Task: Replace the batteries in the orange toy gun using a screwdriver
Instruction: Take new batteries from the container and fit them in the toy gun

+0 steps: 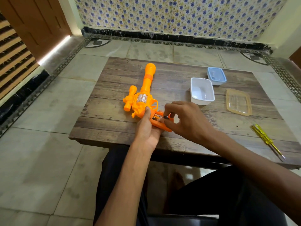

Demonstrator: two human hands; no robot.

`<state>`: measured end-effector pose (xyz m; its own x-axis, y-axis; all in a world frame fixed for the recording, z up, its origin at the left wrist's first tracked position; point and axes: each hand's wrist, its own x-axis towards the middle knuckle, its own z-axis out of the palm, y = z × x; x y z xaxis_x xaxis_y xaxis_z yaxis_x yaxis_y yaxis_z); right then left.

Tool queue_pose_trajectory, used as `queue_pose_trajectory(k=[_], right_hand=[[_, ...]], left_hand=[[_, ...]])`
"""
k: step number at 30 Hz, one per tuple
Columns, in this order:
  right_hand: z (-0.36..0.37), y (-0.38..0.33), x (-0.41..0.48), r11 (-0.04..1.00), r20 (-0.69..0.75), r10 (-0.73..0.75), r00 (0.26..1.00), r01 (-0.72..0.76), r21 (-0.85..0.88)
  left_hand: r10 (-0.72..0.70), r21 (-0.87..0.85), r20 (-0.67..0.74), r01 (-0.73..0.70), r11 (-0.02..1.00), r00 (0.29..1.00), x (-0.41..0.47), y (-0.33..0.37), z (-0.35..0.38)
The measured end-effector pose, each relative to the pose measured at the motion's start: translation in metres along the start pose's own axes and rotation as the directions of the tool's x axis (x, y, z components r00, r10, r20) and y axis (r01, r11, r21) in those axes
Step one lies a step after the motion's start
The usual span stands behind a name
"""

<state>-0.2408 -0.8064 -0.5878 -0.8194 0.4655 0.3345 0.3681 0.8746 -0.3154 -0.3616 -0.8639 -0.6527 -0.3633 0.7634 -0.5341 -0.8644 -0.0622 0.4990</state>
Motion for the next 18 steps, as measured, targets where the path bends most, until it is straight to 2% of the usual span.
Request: queue_pose_trajectory(k=[3,5,7,8,9,10,11,12,13,18], right_hand=[[-0.001,0.003,-0.006,1.0,0.075,0.03,0.997,-0.031,0.002],[0.0,0.004,-0.007,0.98,0.081,0.172,0.982,-0.179,0.088],[-0.002,0.003,-0.005,0.906,0.083,0.376,0.923,-0.385,0.178],[-0.004,0.002,-0.002,0.821,0.136,0.496,0.857,-0.514,0.249],[-0.007,0.001,0.001,0.671,0.255,0.602,0.757,-0.652,0.354],[-0.009,0.001,0.004,0.468,0.421,0.643,0.64,-0.763,0.446],[-0.011,0.001,0.006,0.278,0.573,0.618,0.538,-0.831,0.481],[-0.012,0.0,0.008,0.173,0.658,0.578,0.482,-0.861,0.478],[-0.011,0.001,0.009,0.14,0.684,0.566,0.46,-0.871,0.47],[-0.002,-0.004,0.011,0.126,0.626,0.661,0.413,-0.884,0.45]], left_hand=[[-0.001,-0.004,-0.026,0.001,1.0,1.0,-0.003,0.001,0.002],[-0.009,-0.009,-0.04,0.009,1.0,0.999,-0.004,0.001,0.004],[-0.016,-0.014,-0.045,0.015,1.0,0.999,-0.006,0.0,0.006],[-0.013,-0.016,-0.045,0.012,1.0,0.999,-0.006,0.0,0.006],[-0.005,-0.02,-0.042,0.004,1.0,0.999,-0.007,0.001,0.007],[0.006,-0.022,-0.044,-0.007,1.0,0.999,-0.006,0.001,0.007],[0.014,-0.028,-0.043,-0.015,0.999,0.999,-0.007,0.001,0.007],[0.019,-0.035,-0.042,-0.02,0.999,0.999,-0.006,0.0,0.006],[0.018,-0.041,-0.04,-0.02,0.999,0.999,-0.006,0.0,0.007],[0.041,0.008,-0.061,-0.041,0.999,0.997,-0.006,-0.006,0.008]])
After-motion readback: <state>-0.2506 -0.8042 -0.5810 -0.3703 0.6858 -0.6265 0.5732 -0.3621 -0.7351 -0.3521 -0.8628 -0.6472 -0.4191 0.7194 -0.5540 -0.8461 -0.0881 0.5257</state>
